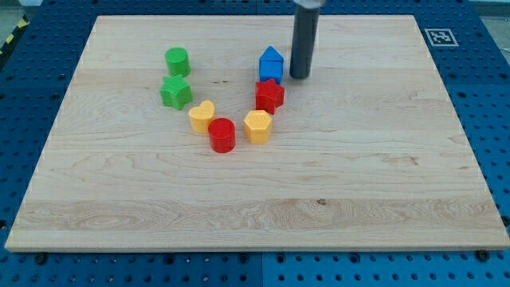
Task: Push the red star left a bit
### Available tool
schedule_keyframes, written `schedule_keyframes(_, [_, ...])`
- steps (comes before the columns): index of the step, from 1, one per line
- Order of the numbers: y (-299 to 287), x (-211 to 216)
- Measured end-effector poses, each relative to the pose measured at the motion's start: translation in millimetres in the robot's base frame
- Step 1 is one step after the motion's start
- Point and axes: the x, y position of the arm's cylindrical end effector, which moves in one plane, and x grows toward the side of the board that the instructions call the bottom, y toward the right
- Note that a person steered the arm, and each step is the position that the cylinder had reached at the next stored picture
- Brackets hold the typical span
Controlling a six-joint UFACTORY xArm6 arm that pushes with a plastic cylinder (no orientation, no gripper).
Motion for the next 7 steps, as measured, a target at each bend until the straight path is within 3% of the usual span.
schedule_keyframes(1, [0.0, 33.1])
schedule_keyframes(5, [-40.0, 33.0])
schedule_keyframes(6, [-31.4, 34.4])
schedule_keyframes(7, [15.2, 39.7])
